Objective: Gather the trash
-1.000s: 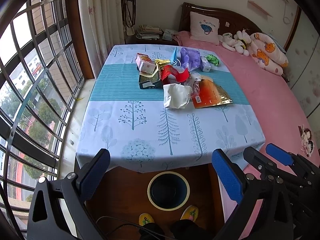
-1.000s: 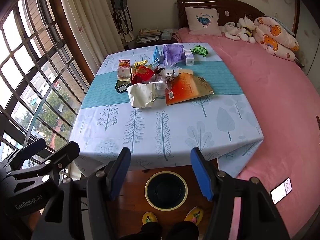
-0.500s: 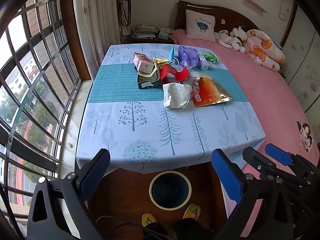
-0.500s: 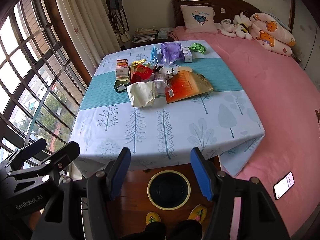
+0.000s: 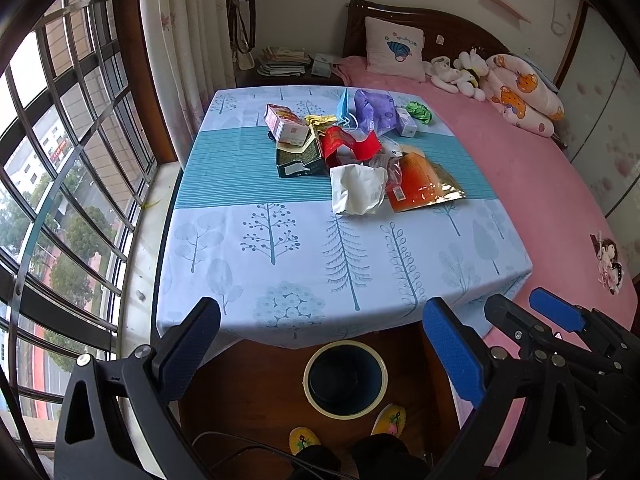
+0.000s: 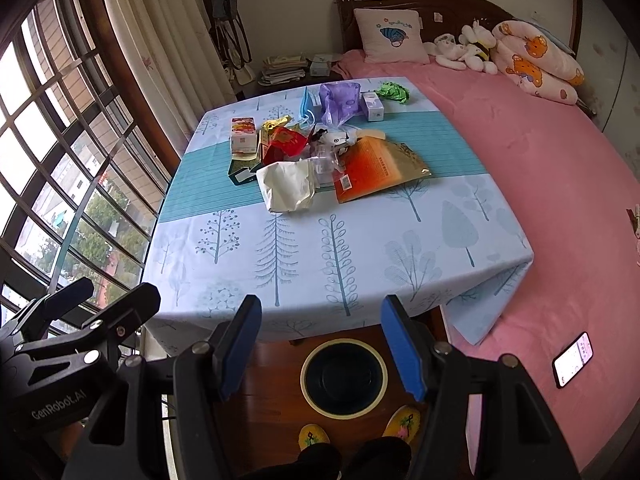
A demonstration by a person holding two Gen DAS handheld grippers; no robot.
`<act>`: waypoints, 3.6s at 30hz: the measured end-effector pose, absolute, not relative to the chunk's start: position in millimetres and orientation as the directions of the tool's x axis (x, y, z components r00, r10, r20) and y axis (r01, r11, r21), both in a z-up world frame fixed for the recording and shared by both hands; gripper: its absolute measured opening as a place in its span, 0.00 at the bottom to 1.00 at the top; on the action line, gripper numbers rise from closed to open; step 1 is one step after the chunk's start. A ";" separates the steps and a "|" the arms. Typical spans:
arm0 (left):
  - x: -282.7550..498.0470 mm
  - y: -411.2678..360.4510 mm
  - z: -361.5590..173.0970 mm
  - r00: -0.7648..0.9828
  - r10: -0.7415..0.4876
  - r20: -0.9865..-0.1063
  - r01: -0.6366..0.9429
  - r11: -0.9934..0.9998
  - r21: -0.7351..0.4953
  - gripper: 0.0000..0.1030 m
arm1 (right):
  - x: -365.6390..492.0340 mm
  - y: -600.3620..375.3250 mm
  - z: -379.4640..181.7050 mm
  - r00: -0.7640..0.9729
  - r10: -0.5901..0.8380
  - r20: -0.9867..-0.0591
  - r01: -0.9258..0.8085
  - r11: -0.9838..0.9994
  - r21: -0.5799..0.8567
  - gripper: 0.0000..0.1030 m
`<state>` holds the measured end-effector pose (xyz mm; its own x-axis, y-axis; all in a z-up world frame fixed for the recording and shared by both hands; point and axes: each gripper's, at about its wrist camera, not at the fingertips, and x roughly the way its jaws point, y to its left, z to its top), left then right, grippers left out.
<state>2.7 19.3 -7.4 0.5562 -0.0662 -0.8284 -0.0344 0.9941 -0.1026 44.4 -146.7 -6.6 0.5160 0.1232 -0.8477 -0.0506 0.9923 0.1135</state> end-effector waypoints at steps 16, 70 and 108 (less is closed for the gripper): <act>25.3 28.7 -2.8 0.599 -0.104 -0.794 -0.008 0.991 -0.135 0.97 | 59.5 -136.2 2.7 0.544 0.090 -0.834 -0.029 0.996 0.088 0.61; 304.0 -46.0 -176.2 0.357 -0.139 -0.924 -0.022 0.987 -0.157 0.97 | 367.8 -248.6 -125.6 0.200 0.306 -0.931 -0.375 0.902 0.216 0.61; 224.7 -38.4 -126.6 0.354 -0.056 -0.934 -0.207 0.969 -0.137 0.56 | 312.3 -229.8 -115.1 0.349 0.311 -0.884 -0.472 0.873 0.120 0.08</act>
<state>224.7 -38.4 -126.6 0.3541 -0.0565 -0.9335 -0.2071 0.9687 -0.1372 312.3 -229.8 -115.1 0.3494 0.3108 -0.8839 -0.4722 0.8732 0.1204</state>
